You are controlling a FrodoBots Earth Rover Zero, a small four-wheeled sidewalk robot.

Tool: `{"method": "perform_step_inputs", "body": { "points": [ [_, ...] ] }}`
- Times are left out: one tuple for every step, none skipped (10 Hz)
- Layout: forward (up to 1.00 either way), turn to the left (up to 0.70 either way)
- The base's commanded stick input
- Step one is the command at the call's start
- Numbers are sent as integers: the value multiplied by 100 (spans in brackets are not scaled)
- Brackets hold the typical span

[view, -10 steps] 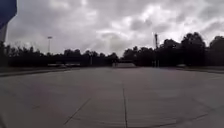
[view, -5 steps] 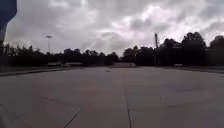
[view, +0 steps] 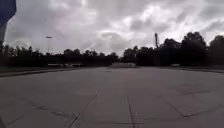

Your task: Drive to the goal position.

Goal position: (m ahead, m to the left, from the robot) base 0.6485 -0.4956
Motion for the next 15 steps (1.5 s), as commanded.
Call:
{"method": "perform_step_inputs", "body": {
  "points": [
    [70, 0],
    [70, 0],
    [70, 0],
    [70, 0],
    [70, 0],
    [70, 0],
    [70, -5],
    [70, -16],
    [70, -32],
    [70, -35],
    [70, -35],
    [70, -26],
    [70, 0],
    [70, 0],
    [70, 0]
  ]
}}
